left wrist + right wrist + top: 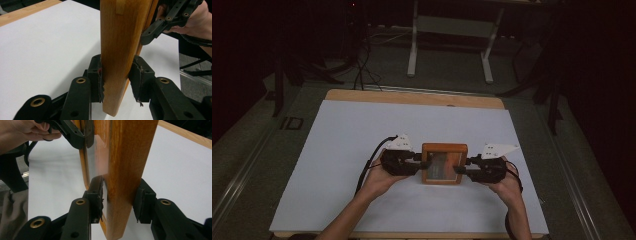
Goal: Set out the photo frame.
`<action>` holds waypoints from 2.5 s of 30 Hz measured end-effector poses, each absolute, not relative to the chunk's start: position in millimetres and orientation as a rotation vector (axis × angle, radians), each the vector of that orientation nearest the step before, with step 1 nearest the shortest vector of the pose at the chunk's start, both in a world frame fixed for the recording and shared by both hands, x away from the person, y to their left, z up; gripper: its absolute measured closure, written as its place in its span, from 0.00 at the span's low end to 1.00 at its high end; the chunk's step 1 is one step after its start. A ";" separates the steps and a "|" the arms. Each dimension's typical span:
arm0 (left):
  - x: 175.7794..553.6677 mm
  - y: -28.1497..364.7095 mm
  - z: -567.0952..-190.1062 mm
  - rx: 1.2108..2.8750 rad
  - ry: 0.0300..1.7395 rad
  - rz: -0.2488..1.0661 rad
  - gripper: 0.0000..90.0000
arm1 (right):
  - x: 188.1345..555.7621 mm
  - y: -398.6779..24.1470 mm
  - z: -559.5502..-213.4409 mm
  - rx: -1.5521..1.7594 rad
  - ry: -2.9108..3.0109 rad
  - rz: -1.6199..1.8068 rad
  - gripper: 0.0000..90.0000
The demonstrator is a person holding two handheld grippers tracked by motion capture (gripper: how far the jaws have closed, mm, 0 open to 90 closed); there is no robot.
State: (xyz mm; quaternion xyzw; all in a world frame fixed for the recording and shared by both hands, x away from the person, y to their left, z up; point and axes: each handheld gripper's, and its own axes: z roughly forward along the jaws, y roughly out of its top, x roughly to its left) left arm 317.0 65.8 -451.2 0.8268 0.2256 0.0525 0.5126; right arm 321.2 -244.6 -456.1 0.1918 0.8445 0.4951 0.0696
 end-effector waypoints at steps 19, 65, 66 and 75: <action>313.3 84.5 -441.1 1.962 0.505 0.099 0.76 | 321.7 -235.1 -454.9 0.593 2.551 1.600 0.70; 322.4 114.9 -449.9 1.972 0.543 0.064 0.76 | 331.5 -205.4 -471.8 0.697 2.583 1.661 0.70; 322.9 115.4 -450.7 1.973 0.546 0.063 0.76 | 331.7 -205.0 -472.3 0.700 2.582 1.662 0.70; 325.5 118.7 -455.2 1.977 0.563 0.051 0.76 | 334.6 -201.1 -477.3 0.722 2.592 1.663 0.70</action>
